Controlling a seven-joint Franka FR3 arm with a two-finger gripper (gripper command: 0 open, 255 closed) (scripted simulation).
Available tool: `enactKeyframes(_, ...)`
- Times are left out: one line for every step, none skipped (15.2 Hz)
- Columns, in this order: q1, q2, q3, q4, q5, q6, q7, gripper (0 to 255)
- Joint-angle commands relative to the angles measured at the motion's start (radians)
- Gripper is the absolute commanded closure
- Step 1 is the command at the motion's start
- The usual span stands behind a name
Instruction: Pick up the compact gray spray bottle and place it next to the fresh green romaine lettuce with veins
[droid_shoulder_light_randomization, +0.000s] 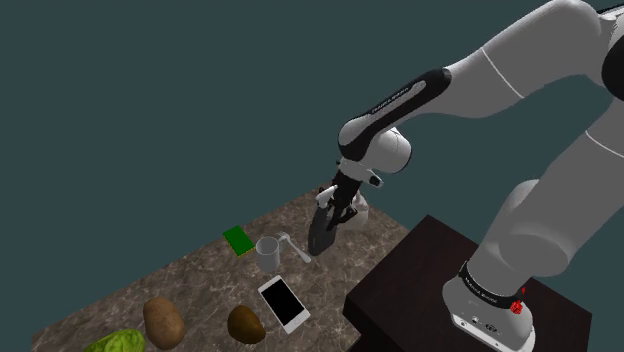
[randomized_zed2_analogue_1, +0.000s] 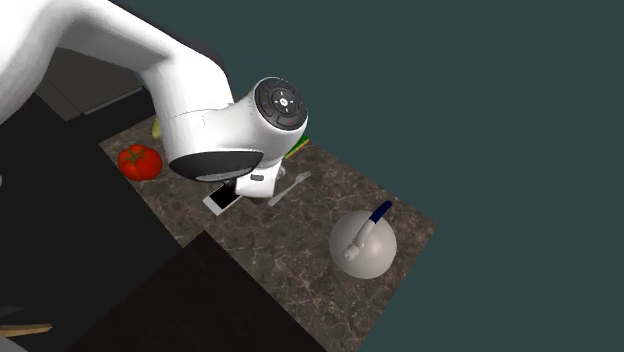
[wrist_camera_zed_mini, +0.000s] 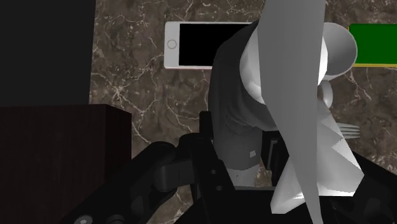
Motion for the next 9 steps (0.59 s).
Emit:
enactKeyframes(-0.006, -0.031, -0.001, 0.0, -0.028, -0.025, 0.032, 255)
enactKeyframes(-0.008, -0.045, -0.002, 0.001, -0.04, -0.037, 0.046, 255)
enactKeyframes(-0.011, -0.058, -0.002, 0.002, -0.051, -0.049, 0.059, 255)
enactKeyframes(-0.013, -0.072, -0.003, 0.004, -0.063, -0.061, 0.073, 255)
enactKeyframes(-0.016, -0.084, -0.003, 0.006, -0.074, -0.073, 0.086, 255)
enactKeyframes(-0.019, -0.097, -0.003, 0.008, -0.084, -0.086, 0.099, 255)
enactKeyframes(-0.021, -0.109, -0.004, 0.011, -0.095, -0.098, 0.111, 255)
enactKeyframes(-0.024, -0.121, -0.004, 0.014, -0.105, -0.11, 0.123, 255)
enactKeyframes(-0.026, -0.133, -0.005, 0.017, -0.114, -0.123, 0.135, 255)
